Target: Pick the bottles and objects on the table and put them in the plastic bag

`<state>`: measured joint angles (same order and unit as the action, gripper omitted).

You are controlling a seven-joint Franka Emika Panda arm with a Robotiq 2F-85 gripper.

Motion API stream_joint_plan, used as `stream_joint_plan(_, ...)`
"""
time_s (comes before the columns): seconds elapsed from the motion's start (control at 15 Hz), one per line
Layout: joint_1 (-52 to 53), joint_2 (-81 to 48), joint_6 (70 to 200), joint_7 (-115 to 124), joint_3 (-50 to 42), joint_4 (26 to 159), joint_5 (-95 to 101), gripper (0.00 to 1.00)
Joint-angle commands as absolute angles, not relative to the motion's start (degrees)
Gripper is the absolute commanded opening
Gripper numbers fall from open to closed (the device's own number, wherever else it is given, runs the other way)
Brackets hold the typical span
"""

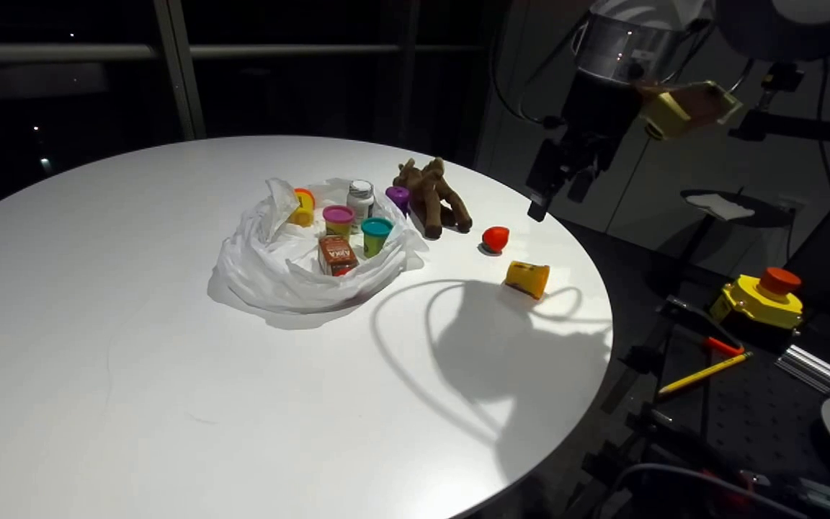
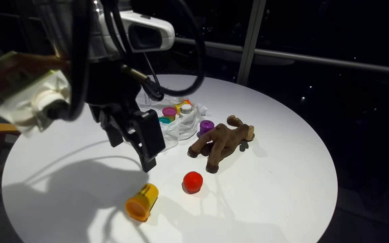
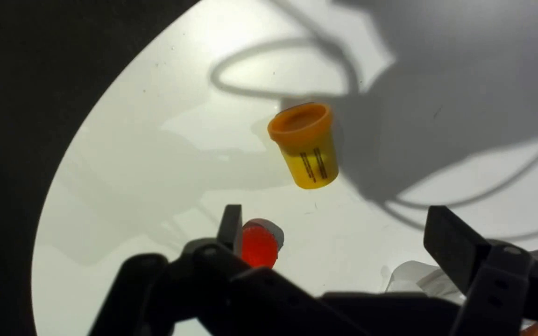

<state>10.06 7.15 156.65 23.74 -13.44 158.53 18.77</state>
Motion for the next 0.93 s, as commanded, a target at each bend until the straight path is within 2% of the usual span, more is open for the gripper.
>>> stream_joint_plan(0.0, 2.99, 1.34, 167.77, 18.82, -7.56, 158.81, 18.38, 1.0)
stream_joint_plan(0.13, 0.72, -2.67, 173.9, 18.15, -6.47, 158.73, 20.86, 1.0)
stream_joint_plan(0.27, 2.07, -5.8, 176.63, 18.6, -9.03, 158.73, 24.97, 1.0)
stream_joint_plan(0.67, -0.01, -11.63, 174.93, 19.4, -8.02, 158.64, 31.01, 1.0)
stream_joint_plan(0.87, 1.91, -13.27, 175.93, 22.03, -11.75, 158.62, 37.43, 1.0)
